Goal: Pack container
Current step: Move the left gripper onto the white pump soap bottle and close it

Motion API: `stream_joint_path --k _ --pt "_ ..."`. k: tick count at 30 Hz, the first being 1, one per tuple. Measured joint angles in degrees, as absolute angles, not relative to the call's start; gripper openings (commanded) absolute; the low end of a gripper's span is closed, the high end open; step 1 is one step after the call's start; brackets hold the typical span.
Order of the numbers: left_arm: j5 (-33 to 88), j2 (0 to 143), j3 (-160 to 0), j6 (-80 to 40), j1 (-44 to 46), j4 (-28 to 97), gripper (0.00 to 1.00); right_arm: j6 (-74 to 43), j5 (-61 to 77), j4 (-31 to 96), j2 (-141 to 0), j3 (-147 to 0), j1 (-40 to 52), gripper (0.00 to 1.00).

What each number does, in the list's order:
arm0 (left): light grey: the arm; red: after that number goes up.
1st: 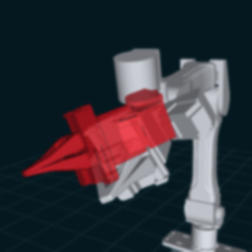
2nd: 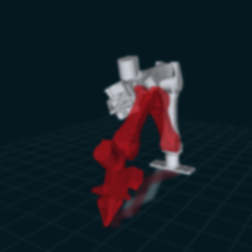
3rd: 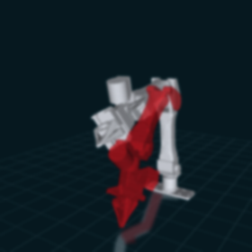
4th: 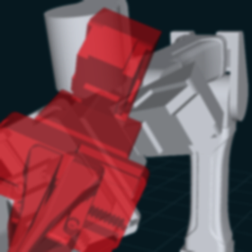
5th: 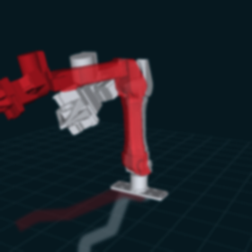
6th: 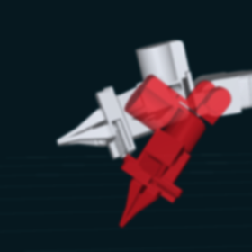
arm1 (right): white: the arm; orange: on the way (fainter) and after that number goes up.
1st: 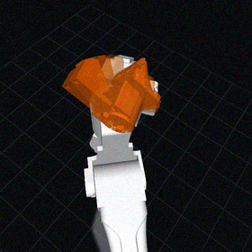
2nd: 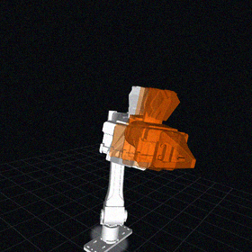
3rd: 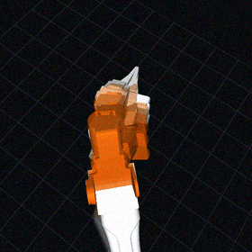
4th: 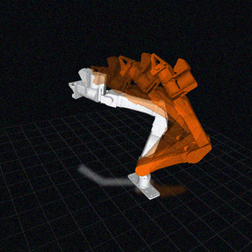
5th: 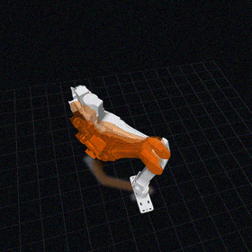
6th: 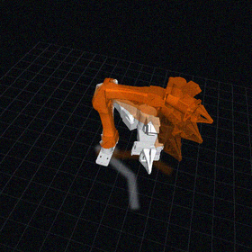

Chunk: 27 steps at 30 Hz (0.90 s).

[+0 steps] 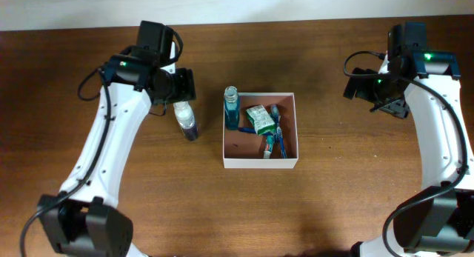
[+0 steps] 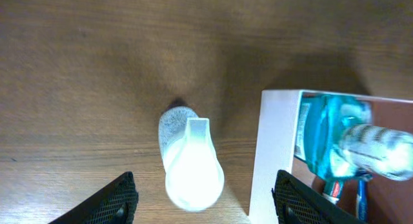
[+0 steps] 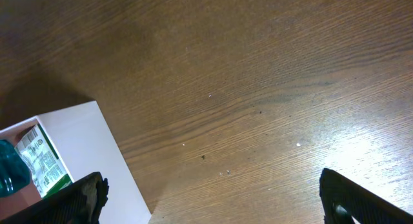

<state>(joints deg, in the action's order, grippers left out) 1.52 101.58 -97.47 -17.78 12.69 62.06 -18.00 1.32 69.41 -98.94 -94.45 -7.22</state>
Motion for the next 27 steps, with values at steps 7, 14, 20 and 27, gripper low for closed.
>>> stream_joint_path --k 7,14,20,27 --pt "1.5 105.9 -96.9 -18.1 12.7 61.8 0.68 -18.0 1.3 69.4 -98.9 -94.5 -7.2 0.98" --pt "1.5 107.5 -96.8 -18.1 12.7 61.8 0.66 -18.1 1.3 69.4 -98.9 -94.5 -7.2 0.98" --pt "1.5 107.5 -96.8 -18.1 12.7 61.8 0.65 -18.0 1.3 69.4 -98.9 -94.5 -7.2 0.98" --pt "1.5 107.5 -96.8 -18.2 12.7 61.8 0.57 -18.0 1.3 69.4 -98.9 -94.5 -7.2 0.98"
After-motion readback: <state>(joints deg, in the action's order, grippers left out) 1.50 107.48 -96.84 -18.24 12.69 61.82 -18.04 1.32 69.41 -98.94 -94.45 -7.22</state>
